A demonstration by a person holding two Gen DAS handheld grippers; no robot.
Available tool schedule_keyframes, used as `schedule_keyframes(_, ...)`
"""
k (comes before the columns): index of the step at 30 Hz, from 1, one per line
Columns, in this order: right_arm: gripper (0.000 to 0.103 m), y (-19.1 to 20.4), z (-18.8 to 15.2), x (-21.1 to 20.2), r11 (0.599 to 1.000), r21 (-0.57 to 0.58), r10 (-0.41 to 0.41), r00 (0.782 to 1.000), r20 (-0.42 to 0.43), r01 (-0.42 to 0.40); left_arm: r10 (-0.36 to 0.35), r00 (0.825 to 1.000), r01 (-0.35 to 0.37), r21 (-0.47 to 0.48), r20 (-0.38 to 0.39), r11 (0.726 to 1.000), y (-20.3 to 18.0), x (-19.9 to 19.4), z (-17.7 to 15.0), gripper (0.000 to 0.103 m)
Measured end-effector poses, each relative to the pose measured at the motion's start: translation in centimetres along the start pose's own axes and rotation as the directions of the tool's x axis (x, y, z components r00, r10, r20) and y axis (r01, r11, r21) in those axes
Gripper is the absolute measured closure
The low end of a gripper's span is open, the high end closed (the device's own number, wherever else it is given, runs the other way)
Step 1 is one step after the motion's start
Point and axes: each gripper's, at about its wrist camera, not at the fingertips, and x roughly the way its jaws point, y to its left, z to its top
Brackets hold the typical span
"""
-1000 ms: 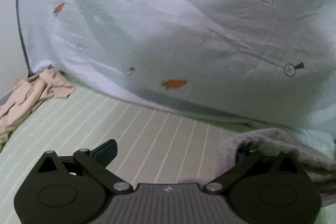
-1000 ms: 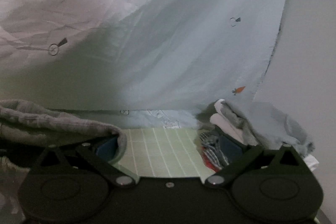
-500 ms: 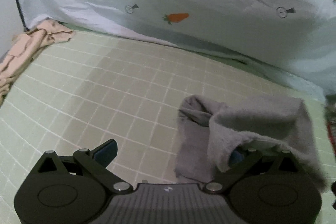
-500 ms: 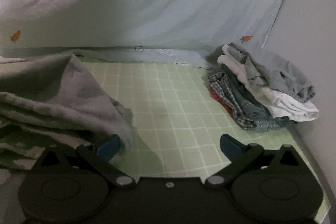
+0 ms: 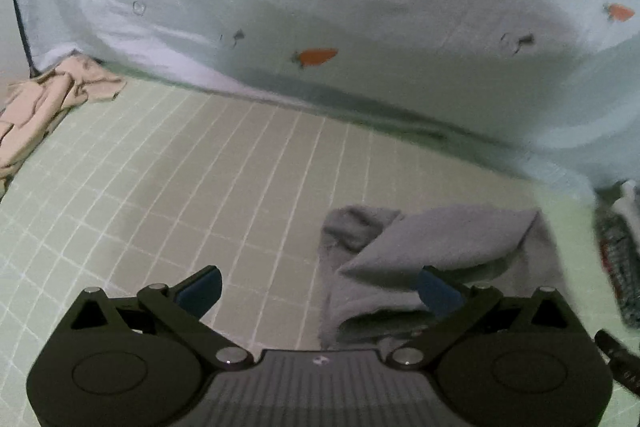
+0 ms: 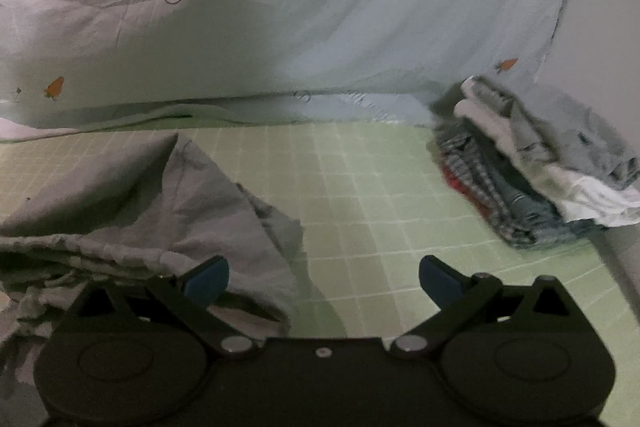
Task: Fold clothes
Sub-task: 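Press the folded hoodie bundle flat with the left gripper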
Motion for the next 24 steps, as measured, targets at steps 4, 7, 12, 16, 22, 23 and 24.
schedule_keyframes(4, 0.000, 0.3, 0.3, 1.5, 1.000, 0.016, 0.018, 1.000, -0.026, -0.017, 0.010, 0.999, -0.011, -0.009, -0.041, 1.000, -0.1, 1.9, -0.1, 0.000)
schedule_keyframes(7, 0.000, 0.6, -0.1, 2.9, 1.000, 0.019, 0.017, 0.998, -0.066, -0.016, 0.015, 0.998, -0.016, -0.006, -0.053, 1.000, -0.3, 3.3, 0.3, 0.000)
schedule_keyframes(12, 0.000, 1.2, -0.7, 5.2, 1.000, 0.025, 0.016, 0.991, -0.134, -0.012, 0.071, 0.990, -0.068, 0.027, -0.123, 0.997, -0.7, 6.9, -0.2, 0.000)
schedule_keyframes(16, 0.000, 1.6, -1.2, 7.0, 1.000, 0.029, 0.015, 0.982, -0.188, -0.009, 0.109, 0.973, -0.101, 0.047, -0.206, 0.994, -0.6, 9.2, -1.7, 0.000)
schedule_keyframes(22, 0.000, 1.8, -1.0, 6.8, 1.000, 0.022, 0.006, 0.981, -0.193, -0.002, 0.093, 0.973, -0.090, 0.021, -0.211, 0.996, 0.2, 7.4, -2.3, 0.000)
schedule_keyframes(23, 0.000, 1.7, -0.9, 6.3, 1.000, 0.024, 0.009, 0.983, -0.182, -0.005, 0.090, 0.975, -0.088, 0.018, -0.204, 0.996, 0.3, 6.9, -2.4, 0.000)
schedule_keyframes(24, 0.000, 1.5, -0.8, 5.7, 1.000, 0.030, 0.015, 0.985, -0.171, -0.010, 0.087, 0.977, -0.086, 0.015, -0.197, 0.996, 0.5, 6.3, -2.4, 0.000)
